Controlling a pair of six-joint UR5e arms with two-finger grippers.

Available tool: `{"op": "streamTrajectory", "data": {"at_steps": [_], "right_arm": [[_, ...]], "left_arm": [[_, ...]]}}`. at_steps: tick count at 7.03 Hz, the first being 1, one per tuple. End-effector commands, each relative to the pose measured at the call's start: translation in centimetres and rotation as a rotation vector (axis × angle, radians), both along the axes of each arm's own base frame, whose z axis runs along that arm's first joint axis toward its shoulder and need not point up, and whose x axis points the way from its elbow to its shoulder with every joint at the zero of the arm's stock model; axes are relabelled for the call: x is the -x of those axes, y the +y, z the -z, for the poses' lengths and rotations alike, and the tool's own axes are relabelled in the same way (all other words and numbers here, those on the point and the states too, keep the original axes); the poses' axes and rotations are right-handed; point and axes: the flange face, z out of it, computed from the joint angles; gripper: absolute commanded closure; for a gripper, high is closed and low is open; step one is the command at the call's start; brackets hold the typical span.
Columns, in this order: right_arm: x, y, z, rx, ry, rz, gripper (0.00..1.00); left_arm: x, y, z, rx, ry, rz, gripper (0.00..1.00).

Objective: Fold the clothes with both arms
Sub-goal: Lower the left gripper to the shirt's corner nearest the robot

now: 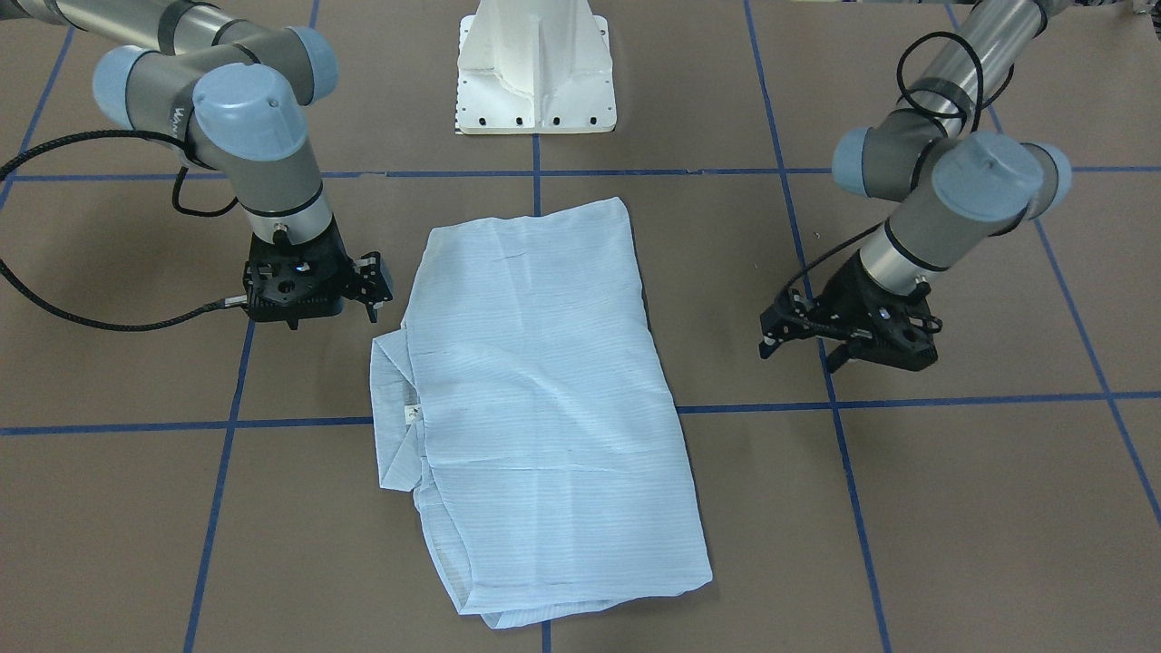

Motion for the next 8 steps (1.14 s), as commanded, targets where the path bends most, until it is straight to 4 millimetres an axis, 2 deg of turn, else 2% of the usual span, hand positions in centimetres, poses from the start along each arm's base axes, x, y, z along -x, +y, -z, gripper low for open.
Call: {"op": "streamTrajectory", "data": {"at_steps": [1, 2, 3, 4, 6, 7, 8], "right_arm": [[-1.3, 1.9, -1.5, 0.062, -0.121, -0.084, 0.0], [-1.3, 1.9, -1.7, 0.071, -0.12, -0.091, 0.0], [-1.2, 2.0, -1.7, 0.072, -0.121, -0.09, 0.0], [-1.2, 2.0, -1.7, 0.073, -0.121, -0.089, 0.0], [-1.2, 2.0, -1.7, 0.073, -0.121, -0.089, 0.0], [-1.1, 2.1, -1.8, 0.074, -0.12, -0.088, 0.0], [-1.1, 2.1, -1.7, 0.072, -0.121, -0.087, 0.0]], "left_arm": [[-6.6, 9.8, 3.6, 0.155, 0.057, 0.029, 0.0], [-10.6, 14.0, 5.0, 0.205, 0.032, 0.067, 0.0], [-12.0, 14.9, 7.4, 0.239, -0.011, 0.065, 0.0], [-14.7, 17.7, 8.6, 0.285, -0.057, 0.047, 0.0], [-15.8, 18.8, 9.2, 0.275, -0.055, 0.05, 0.0], [-16.5, 20.0, 9.1, 0.299, -0.057, 0.046, 0.07], [-17.5, 21.0, 8.9, 0.304, -0.065, 0.046, 0.3]]}}
